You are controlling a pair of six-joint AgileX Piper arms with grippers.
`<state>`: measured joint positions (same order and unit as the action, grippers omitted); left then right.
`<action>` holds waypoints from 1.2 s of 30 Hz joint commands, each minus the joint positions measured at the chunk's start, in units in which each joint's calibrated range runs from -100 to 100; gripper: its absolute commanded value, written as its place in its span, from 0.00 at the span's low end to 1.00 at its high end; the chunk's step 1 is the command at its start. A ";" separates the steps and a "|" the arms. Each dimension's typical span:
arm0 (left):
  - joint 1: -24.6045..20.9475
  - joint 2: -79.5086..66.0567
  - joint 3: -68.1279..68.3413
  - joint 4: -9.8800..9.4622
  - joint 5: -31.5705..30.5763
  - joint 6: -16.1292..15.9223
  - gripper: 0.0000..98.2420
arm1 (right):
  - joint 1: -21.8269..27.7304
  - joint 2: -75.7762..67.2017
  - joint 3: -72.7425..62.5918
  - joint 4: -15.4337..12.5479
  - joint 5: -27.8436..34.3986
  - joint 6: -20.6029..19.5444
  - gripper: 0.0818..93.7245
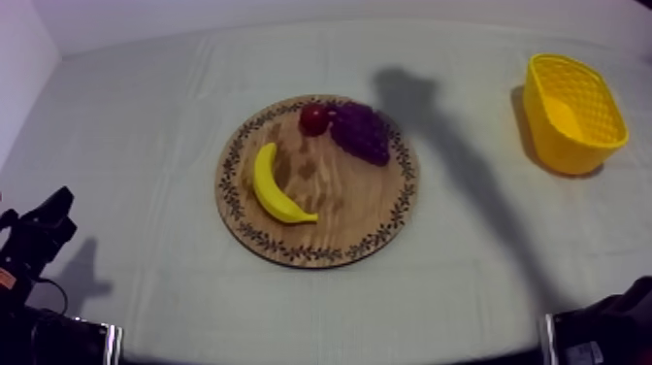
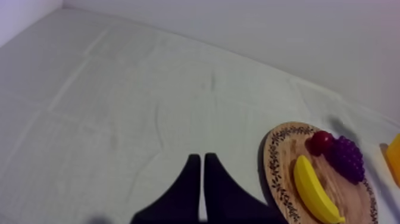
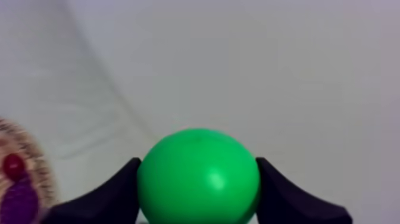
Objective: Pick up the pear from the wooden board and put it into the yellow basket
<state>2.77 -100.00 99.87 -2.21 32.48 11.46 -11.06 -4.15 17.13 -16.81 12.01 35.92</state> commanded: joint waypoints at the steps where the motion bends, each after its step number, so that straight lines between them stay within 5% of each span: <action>1: 0.01 0.00 0.02 -0.02 0.01 0.01 0.00 | 7.36 -0.15 0.91 -0.05 -2.76 -0.79 0.34; 15: 0.01 0.00 0.02 -0.02 0.01 0.03 0.00 | 24.23 2.70 15.53 -0.65 -5.36 -8.30 0.30; 36: 0.01 0.00 0.02 -0.02 0.01 0.04 0.00 | 22.09 4.11 27.67 -0.60 -5.76 -15.55 0.27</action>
<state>2.77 -100.00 99.87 -2.21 32.48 11.49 11.24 -0.11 44.64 -17.50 6.34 20.49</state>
